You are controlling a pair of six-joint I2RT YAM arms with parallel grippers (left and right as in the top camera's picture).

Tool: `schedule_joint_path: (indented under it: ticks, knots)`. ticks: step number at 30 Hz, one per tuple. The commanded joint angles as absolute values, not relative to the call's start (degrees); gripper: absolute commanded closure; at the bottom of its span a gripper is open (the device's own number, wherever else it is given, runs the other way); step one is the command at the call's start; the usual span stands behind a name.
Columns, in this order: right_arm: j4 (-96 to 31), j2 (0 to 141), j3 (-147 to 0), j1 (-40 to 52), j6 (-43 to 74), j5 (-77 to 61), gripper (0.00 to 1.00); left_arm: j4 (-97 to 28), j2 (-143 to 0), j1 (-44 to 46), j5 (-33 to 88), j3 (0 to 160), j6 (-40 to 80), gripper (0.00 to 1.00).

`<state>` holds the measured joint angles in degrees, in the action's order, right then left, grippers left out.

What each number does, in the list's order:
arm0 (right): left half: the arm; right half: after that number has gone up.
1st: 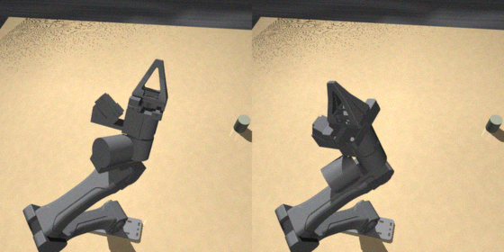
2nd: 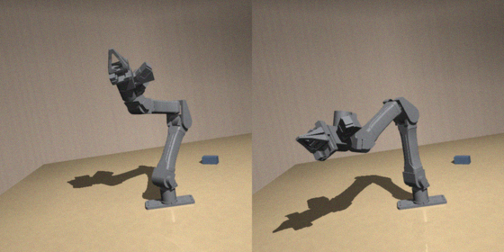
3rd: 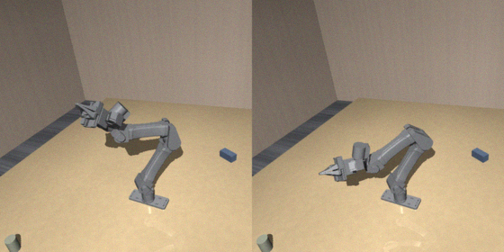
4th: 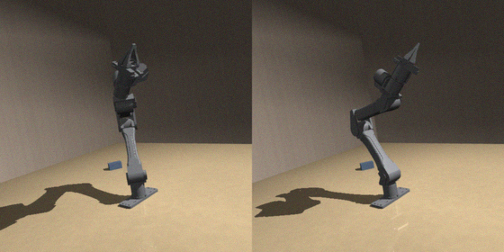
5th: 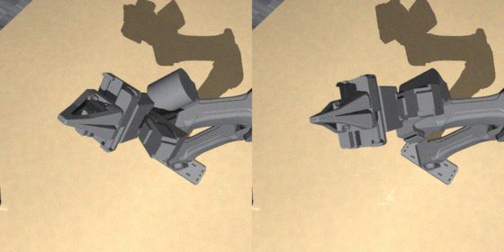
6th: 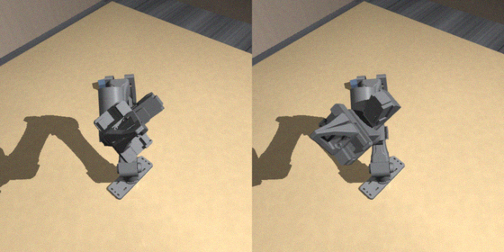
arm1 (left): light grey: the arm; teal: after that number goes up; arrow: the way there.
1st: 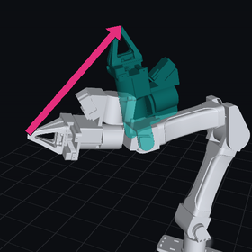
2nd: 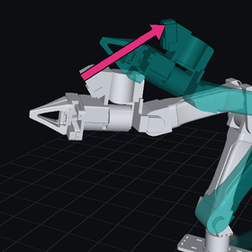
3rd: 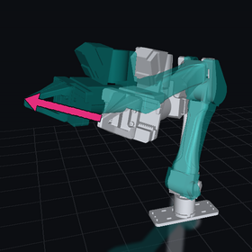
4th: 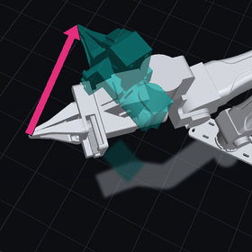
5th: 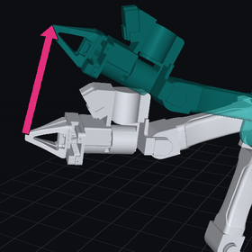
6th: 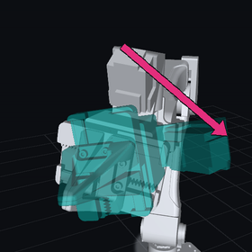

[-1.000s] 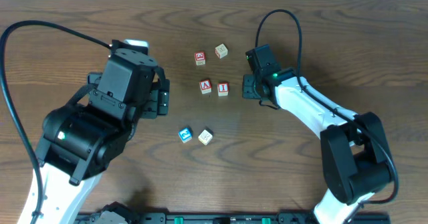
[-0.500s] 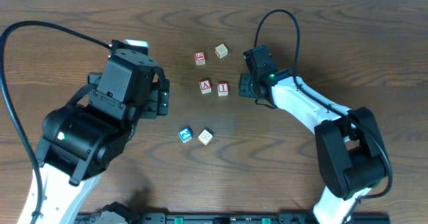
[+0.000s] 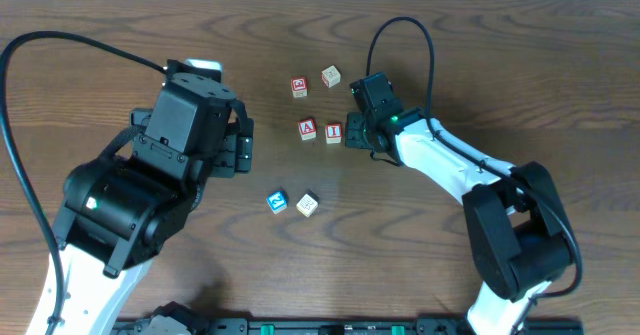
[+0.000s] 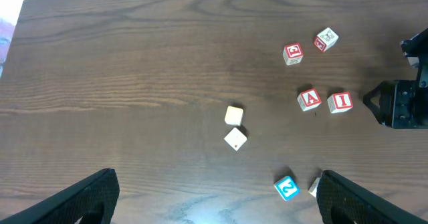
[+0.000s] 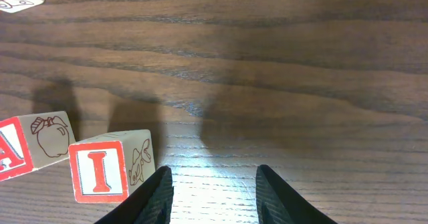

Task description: Spell out Ai2

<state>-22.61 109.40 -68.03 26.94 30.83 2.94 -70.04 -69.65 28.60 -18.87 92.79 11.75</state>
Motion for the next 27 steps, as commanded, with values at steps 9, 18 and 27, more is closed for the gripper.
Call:
schedule_joint_path:
  ticks: [9,18,27]
  knots:
    - [-21.2,111.3,-67.7,27.3,31.7,2.4,0.59,-69.9,-69.3,28.5,-19.9,92.8,11.8,0.05]
    - [-20.6,111.7,-67.7,27.8,31.7,2.1,0.59,-69.9,-69.3,28.5,-19.9,92.8,12.1,0.04]
    - [-19.9,112.6,-67.7,27.8,31.7,1.1,0.57,-69.9,-69.3,28.5,-19.9,92.8,12.1,0.05]
